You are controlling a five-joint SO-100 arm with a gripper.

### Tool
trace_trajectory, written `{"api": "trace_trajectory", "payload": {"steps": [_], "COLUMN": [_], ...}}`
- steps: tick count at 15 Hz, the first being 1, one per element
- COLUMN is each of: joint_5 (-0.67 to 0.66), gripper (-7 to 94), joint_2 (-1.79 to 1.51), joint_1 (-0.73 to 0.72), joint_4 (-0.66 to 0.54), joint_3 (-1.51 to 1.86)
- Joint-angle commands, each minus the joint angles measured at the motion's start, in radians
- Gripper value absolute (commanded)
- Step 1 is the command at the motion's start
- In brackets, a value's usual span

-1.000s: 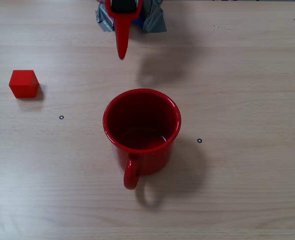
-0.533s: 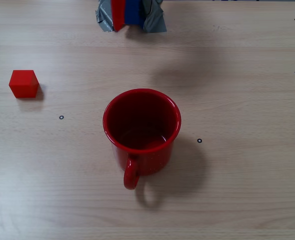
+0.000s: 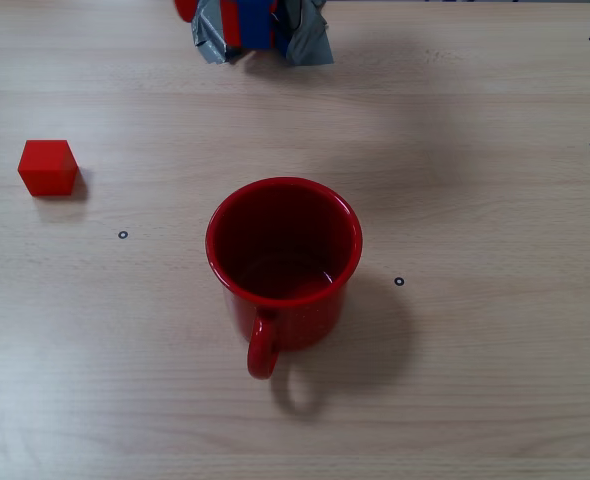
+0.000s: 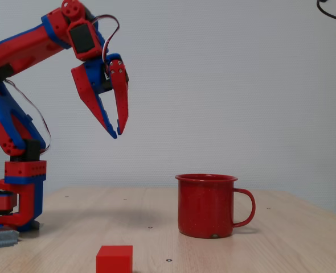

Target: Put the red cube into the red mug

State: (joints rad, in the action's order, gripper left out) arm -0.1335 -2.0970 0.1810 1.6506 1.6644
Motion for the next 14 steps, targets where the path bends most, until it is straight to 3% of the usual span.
{"api": "trace_trajectory", "payload": {"steps": [1, 6, 14], "joint_5": [-0.058, -0.216, -0.417], "gripper": [0, 0, 0], "joint_2": [0.023, 0.169, 0.514], "joint_1": [0.084, 0.276, 0.497], "joint_4": [0.008, -0.054, -0.037], "joint_3": [-0.107, -0.167, -0.448]}}
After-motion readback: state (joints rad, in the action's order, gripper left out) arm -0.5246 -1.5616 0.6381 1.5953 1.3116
